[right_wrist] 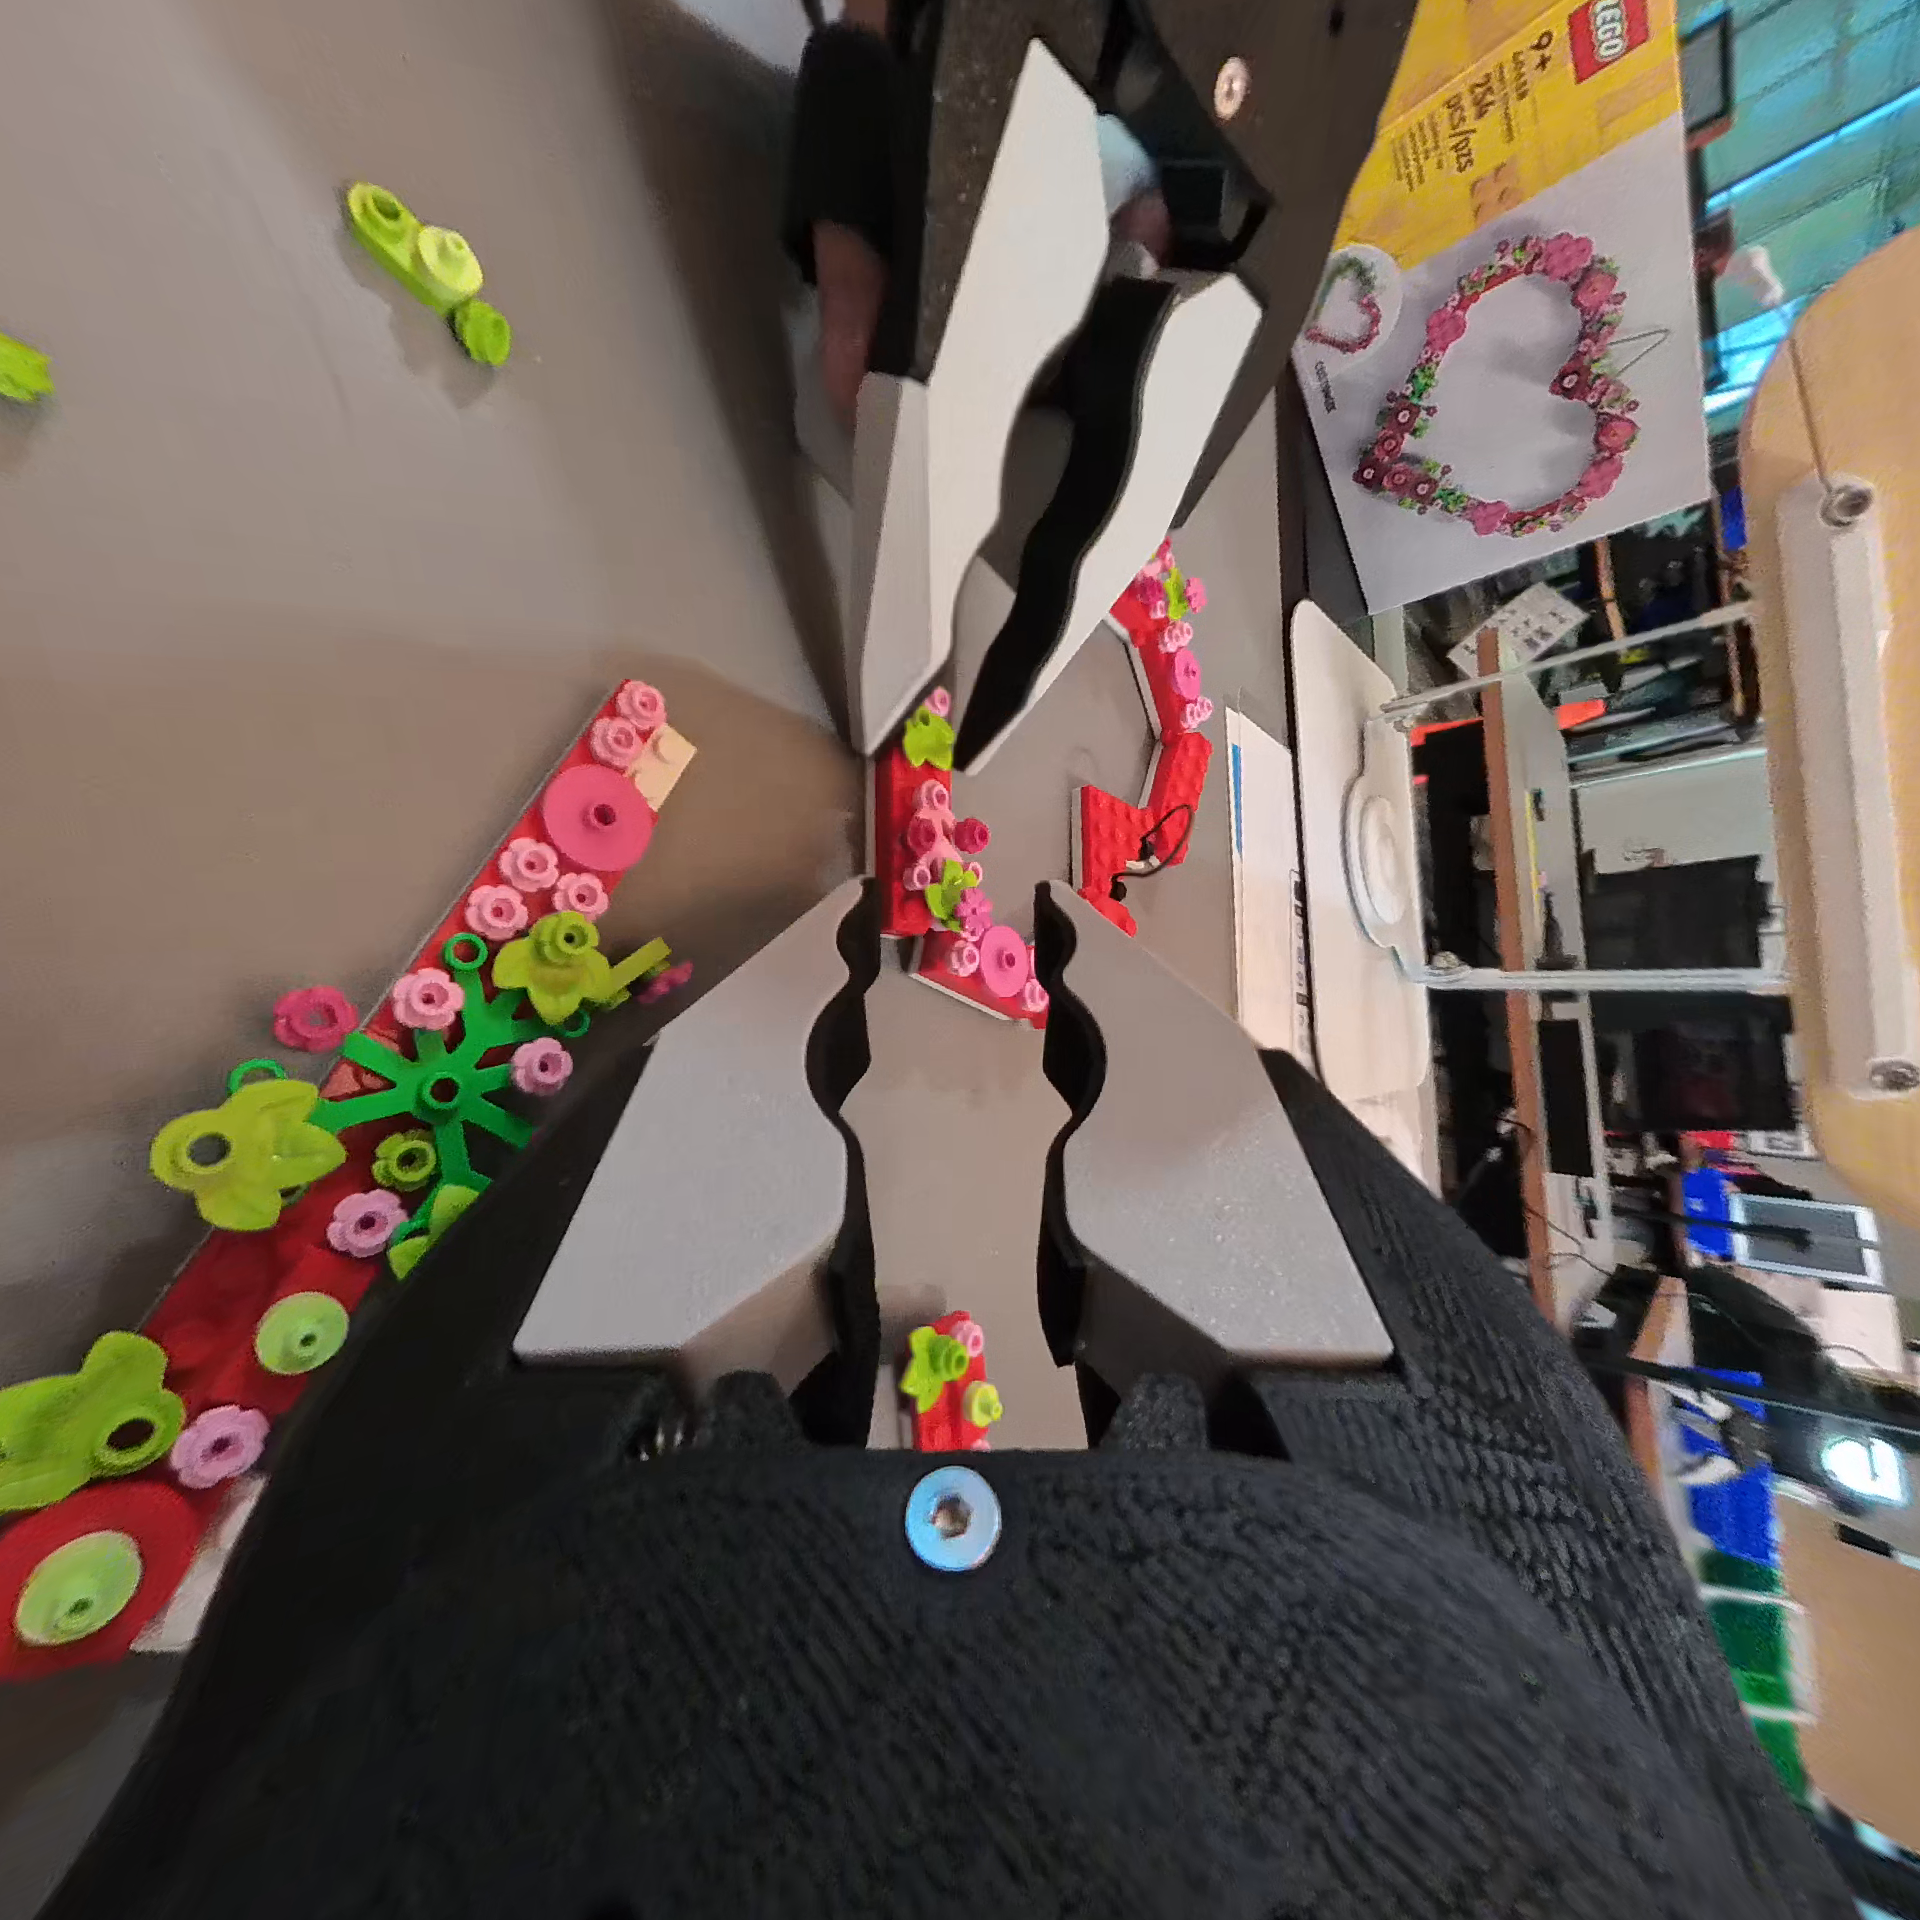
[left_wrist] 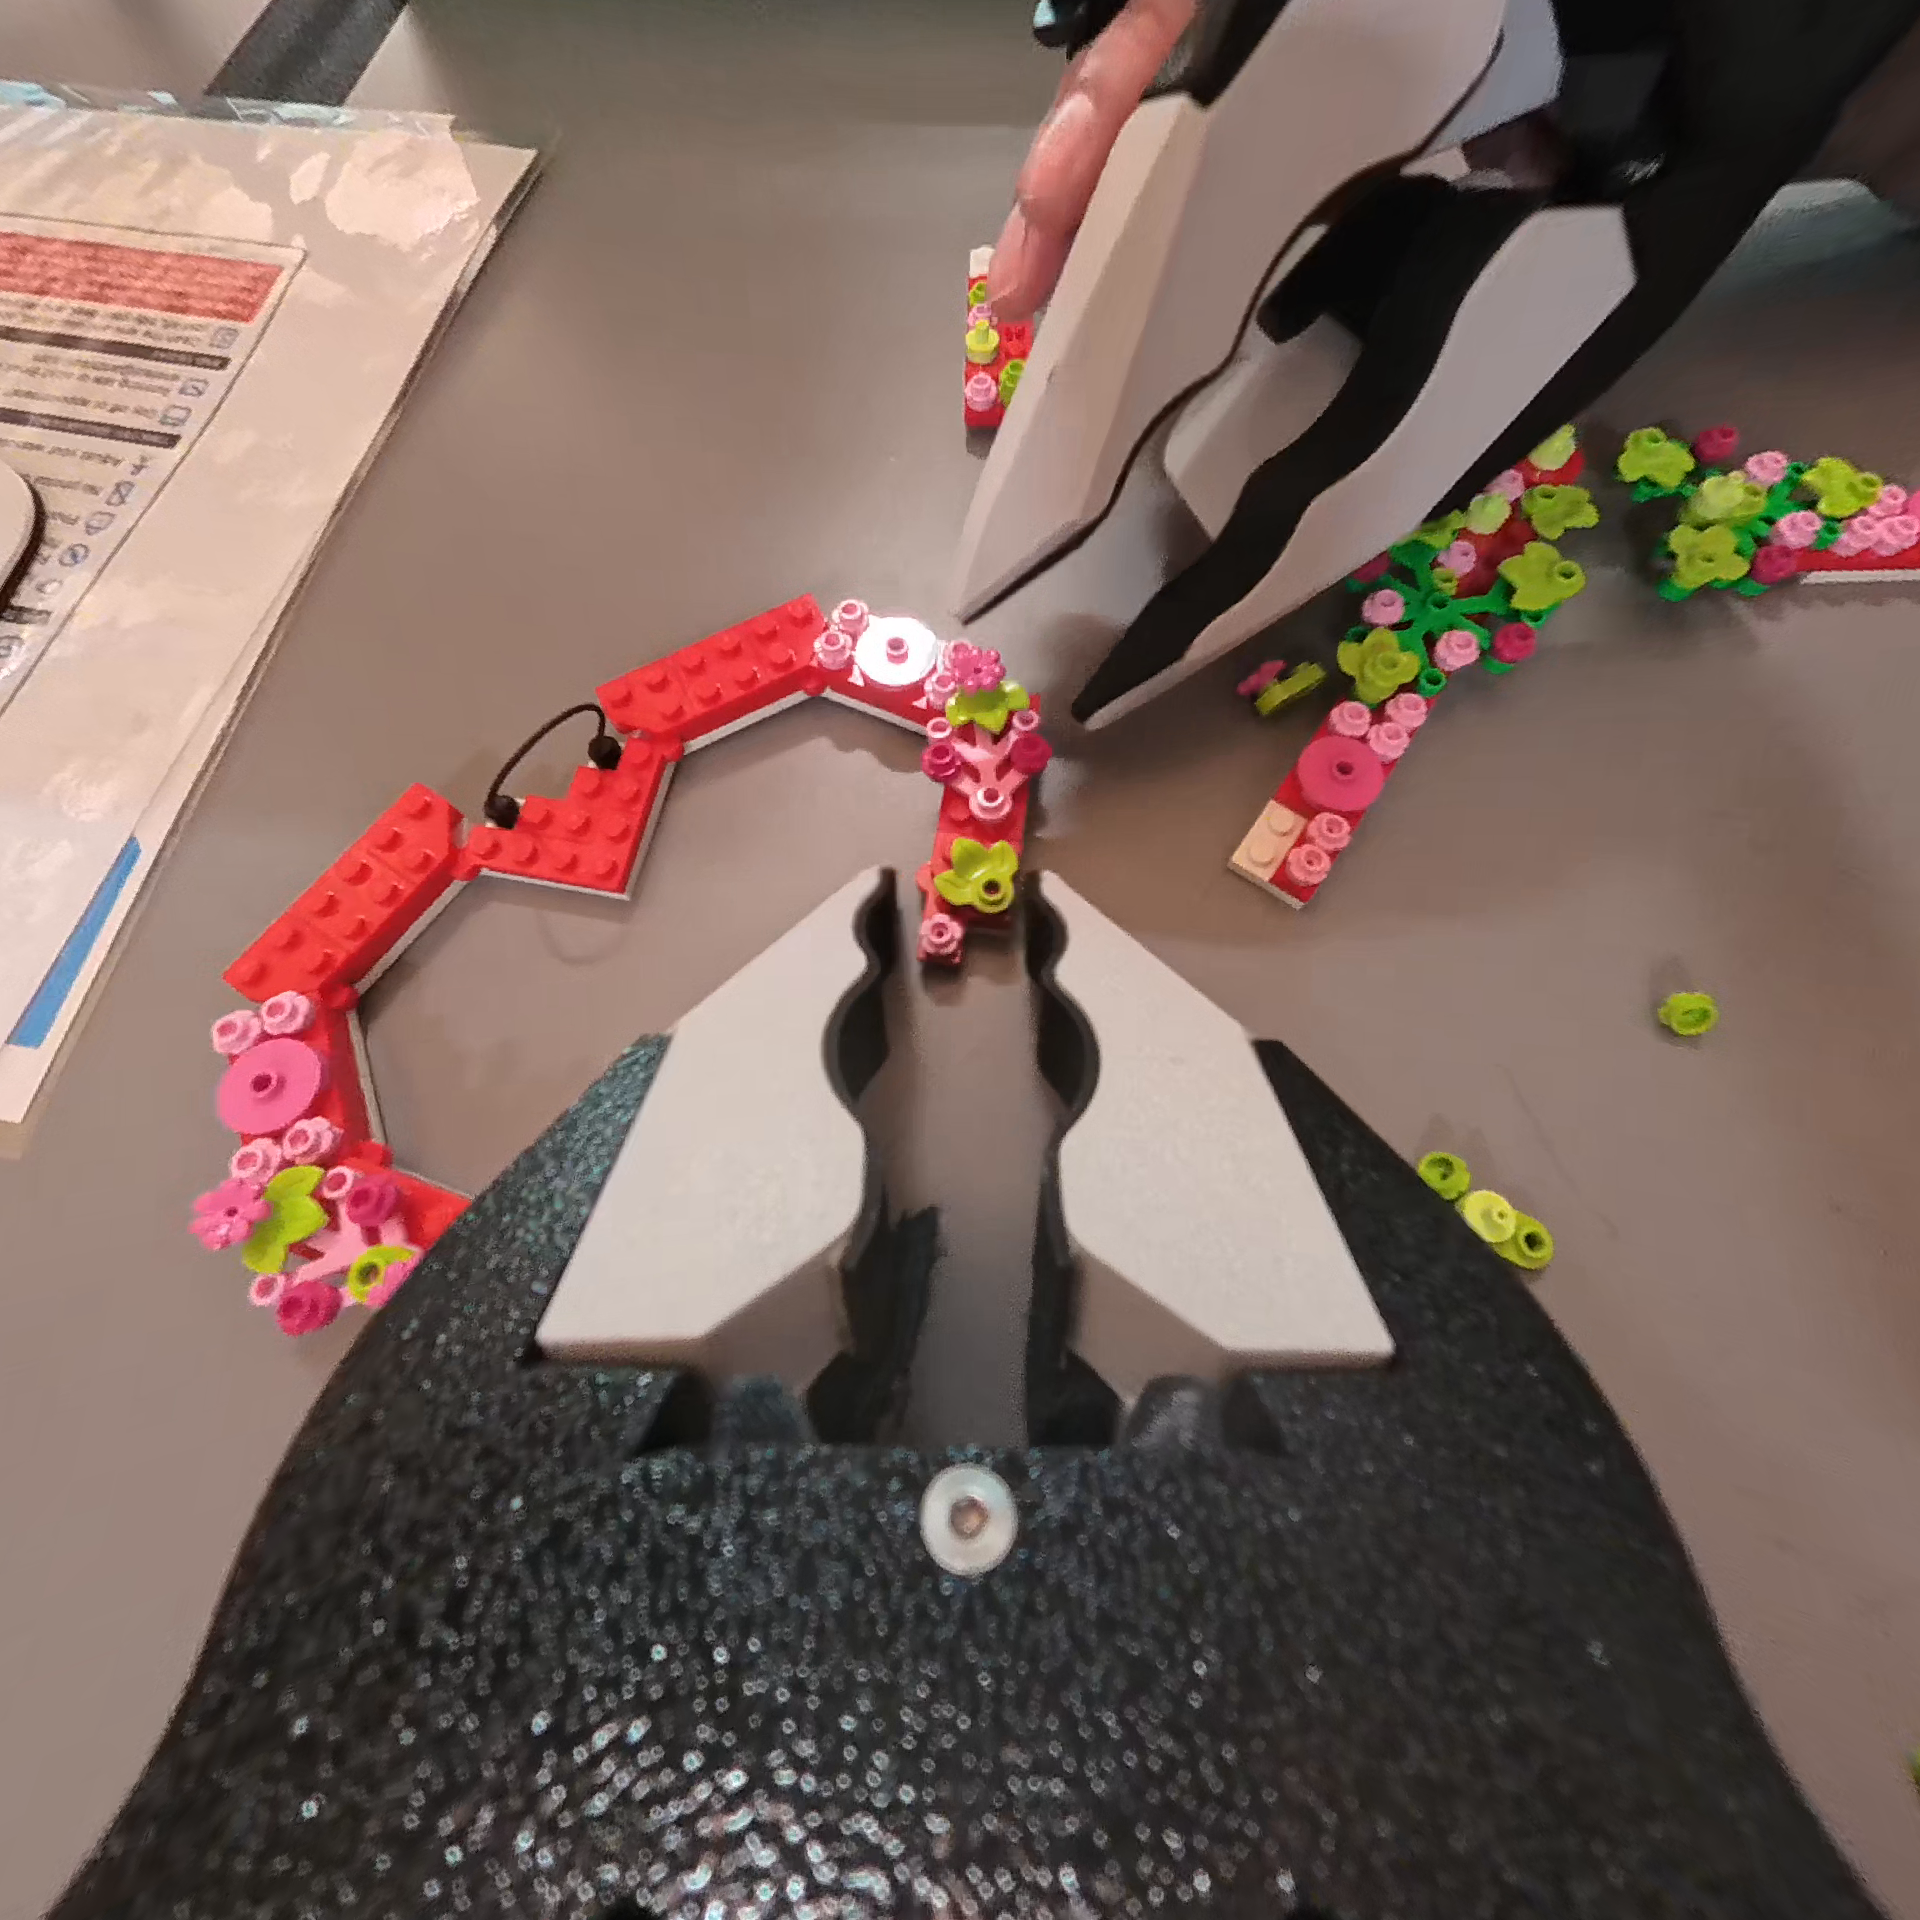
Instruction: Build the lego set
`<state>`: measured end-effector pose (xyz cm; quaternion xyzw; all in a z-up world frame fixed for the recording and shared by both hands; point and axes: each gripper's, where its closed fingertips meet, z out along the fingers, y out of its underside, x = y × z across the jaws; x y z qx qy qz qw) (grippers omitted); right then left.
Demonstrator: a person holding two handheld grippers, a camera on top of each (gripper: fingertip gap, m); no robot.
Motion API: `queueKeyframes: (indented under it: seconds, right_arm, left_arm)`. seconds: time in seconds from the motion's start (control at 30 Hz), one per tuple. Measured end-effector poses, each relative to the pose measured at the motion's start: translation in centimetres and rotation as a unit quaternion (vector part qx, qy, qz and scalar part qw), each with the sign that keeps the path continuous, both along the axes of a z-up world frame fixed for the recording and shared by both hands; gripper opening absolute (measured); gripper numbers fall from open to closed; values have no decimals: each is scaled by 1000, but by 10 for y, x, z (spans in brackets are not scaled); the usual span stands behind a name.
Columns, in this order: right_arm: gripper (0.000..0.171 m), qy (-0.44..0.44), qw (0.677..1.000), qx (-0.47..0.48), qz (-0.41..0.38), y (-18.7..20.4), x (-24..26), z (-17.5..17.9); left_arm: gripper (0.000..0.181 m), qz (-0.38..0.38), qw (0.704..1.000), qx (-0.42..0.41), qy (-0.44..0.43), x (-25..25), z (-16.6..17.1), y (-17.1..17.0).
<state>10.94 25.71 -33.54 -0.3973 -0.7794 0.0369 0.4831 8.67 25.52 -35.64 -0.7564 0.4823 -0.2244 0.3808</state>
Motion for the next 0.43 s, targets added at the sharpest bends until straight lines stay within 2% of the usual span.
queueKeyframes:
  seconds: [0.07, 0.13, 0.43]
  right_arm:
    - [29, 13, 1000, -25, 2, -1, 1, 3]
    - [29, 30, 998, -52, 4, 0, 3, 6]
    - [33, 51, 981, -183, 40, 0, 1, 11]
  left_arm:
    - [33, -3, 1000, -2, 0, 0, 0, -1]
    - [36, -5, 1000, -4, 0, 0, -1, -2]
    - [26, -12, 1000, -16, -4, 2, -1, -4]
